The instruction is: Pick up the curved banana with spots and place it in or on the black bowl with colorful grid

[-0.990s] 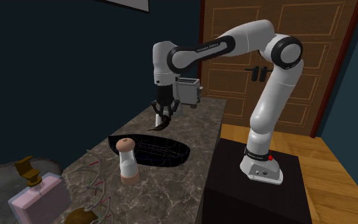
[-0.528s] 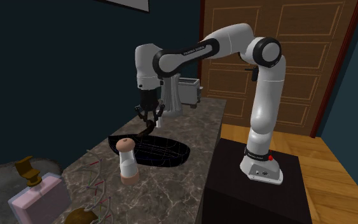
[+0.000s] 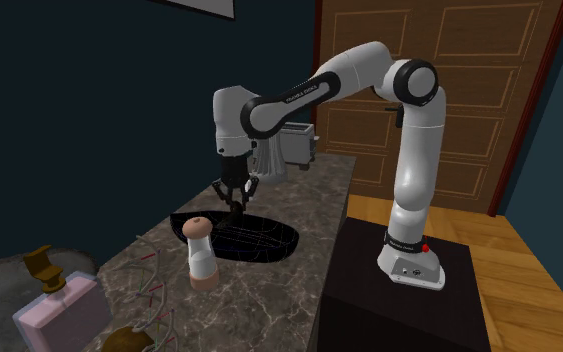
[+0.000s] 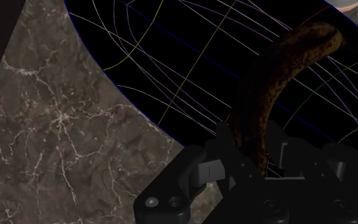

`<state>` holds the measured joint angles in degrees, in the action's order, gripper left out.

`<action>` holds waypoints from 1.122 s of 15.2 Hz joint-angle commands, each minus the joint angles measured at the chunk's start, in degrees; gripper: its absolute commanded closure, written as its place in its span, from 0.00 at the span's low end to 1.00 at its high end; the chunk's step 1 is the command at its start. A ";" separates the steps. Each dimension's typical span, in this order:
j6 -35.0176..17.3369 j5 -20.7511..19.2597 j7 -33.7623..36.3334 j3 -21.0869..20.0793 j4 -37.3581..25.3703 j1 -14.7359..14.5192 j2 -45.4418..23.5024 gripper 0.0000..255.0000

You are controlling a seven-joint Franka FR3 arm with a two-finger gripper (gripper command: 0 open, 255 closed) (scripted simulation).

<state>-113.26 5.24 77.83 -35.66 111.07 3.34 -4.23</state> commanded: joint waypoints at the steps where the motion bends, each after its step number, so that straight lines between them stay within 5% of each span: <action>1: -1.49 -0.36 0.06 0.02 0.90 -0.07 -0.66 1.00; 10: -2.69 -0.61 0.13 0.02 1.71 -0.14 -1.12 1.00; 11: -2.69 -0.61 0.13 0.02 1.71 -0.14 -1.12 0.00; 17: -0.82 -0.28 -0.11 0.09 0.39 0.05 -0.50 0.00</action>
<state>-115.08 4.81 77.86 -35.62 112.16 3.29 -5.03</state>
